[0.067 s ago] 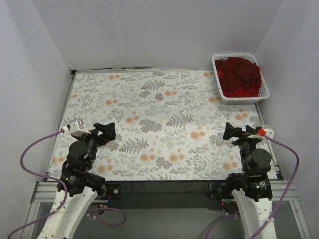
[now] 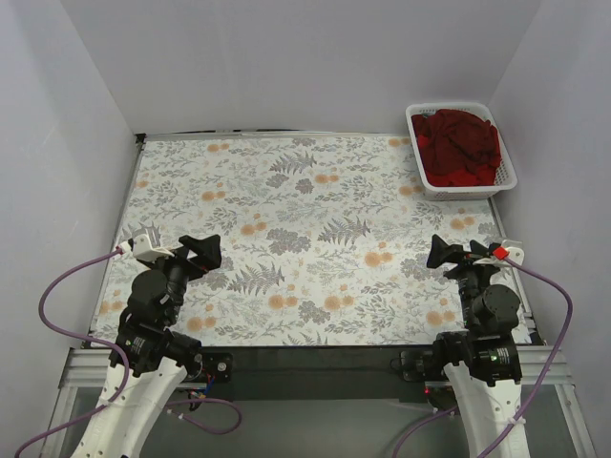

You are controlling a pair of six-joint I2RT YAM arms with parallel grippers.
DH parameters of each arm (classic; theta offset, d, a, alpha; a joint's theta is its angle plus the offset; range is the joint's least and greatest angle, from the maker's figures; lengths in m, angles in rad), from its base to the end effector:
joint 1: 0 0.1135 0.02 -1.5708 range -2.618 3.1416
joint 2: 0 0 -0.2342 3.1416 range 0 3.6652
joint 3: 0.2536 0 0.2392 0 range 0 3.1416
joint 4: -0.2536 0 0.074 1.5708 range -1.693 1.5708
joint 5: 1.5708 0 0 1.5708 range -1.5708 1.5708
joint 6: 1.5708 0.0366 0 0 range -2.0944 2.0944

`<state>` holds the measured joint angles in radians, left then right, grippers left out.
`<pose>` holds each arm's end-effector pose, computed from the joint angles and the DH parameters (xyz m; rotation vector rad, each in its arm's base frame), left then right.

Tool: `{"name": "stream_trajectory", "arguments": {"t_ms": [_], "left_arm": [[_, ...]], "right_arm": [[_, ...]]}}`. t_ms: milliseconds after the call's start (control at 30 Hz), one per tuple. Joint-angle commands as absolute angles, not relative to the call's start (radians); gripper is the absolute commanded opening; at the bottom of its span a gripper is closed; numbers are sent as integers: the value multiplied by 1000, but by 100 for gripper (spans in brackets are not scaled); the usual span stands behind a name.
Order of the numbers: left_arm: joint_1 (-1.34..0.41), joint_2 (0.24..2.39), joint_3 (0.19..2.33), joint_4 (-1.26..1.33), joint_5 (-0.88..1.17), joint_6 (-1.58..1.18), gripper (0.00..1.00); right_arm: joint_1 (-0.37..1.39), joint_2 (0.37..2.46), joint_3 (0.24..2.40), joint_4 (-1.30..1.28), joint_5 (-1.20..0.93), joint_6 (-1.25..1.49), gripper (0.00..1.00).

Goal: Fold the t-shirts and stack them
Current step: Grab the tshirt from the pile

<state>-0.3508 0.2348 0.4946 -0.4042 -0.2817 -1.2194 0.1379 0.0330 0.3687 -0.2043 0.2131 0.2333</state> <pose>0.1055 -0.0278 0.2698 -0.9497 1.5272 -0.9126 0.0938 0.0052 0.2686 0.2431 1.4235 0.1511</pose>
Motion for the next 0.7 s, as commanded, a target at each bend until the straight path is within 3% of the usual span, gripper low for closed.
{"name": "stream_trajectory", "arguments": {"t_ms": [0, 167, 433, 667], "left_arm": [[-353, 244, 506, -394, -295, -1207, 98], [-354, 258, 505, -391, -279, -1198, 98], [-353, 262, 500, -385, -285, -1203, 98], [-353, 250, 486, -382, -270, -1203, 98]], "right_arm": [[141, 44, 416, -192, 145, 236, 98], [141, 156, 452, -187, 95, 222, 98], [141, 518, 578, -48, 64, 189, 98], [135, 924, 802, -15, 294, 132, 98]]}}
